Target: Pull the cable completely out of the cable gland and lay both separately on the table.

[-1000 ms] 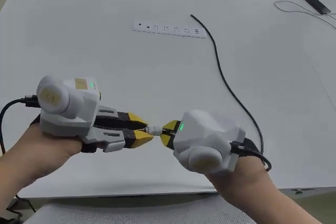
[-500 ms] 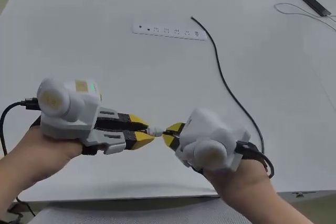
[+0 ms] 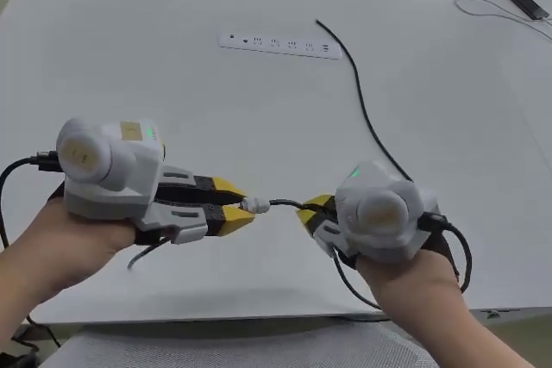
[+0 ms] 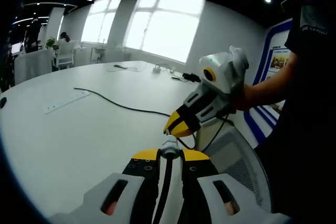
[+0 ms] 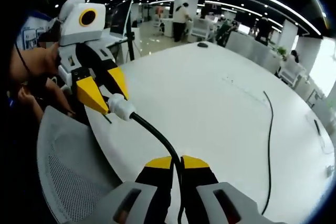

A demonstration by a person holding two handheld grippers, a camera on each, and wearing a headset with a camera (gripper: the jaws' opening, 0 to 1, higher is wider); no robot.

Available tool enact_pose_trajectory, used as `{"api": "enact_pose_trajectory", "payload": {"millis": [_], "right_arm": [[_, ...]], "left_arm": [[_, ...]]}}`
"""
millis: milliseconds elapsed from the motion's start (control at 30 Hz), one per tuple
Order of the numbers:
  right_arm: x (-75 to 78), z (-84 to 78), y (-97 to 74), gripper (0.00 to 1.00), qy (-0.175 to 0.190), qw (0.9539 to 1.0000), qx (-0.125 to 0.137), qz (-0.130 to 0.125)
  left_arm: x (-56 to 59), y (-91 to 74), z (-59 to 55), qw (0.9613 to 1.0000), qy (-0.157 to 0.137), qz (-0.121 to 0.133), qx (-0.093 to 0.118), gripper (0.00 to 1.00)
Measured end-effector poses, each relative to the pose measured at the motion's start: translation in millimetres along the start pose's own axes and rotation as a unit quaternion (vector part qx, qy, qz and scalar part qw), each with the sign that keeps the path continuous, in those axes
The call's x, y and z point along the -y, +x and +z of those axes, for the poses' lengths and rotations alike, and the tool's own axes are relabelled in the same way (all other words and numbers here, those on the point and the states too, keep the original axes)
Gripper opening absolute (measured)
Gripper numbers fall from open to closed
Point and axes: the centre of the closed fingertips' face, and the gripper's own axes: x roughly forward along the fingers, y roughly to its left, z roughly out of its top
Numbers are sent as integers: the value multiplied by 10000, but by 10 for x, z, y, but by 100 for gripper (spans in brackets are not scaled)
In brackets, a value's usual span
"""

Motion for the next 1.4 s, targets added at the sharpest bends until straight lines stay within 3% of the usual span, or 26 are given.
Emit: {"api": "enact_pose_trajectory", "payload": {"millis": [233,333,533,600,900,1200,1400], "right_arm": [[147,-229,18,0,906,9957,-110,-144],[184,-337,31,0,1494,9886,-177,-112],[172,-420,72,0,2035,9789,-189,19],[165,-416,81,0,2017,9793,-193,18],[136,-365,46,1,1255,9920,-147,24],[104,-316,22,2,1012,9948,-93,87],[74,-280,-33,3,649,9977,-82,157]], "left_arm": [[-1,2,3,10000,10,-23,15,15],[-2,0,11,10000,17,-32,36,15],[5,2,-5,10000,62,-58,15,15],[1,2,-9,10000,55,-45,14,15],[-41,-37,-27,10000,3,8,-4,15],[-55,-70,-32,10000,-20,25,-7,15],[-72,-86,-10,10000,-44,40,21,15]]}}
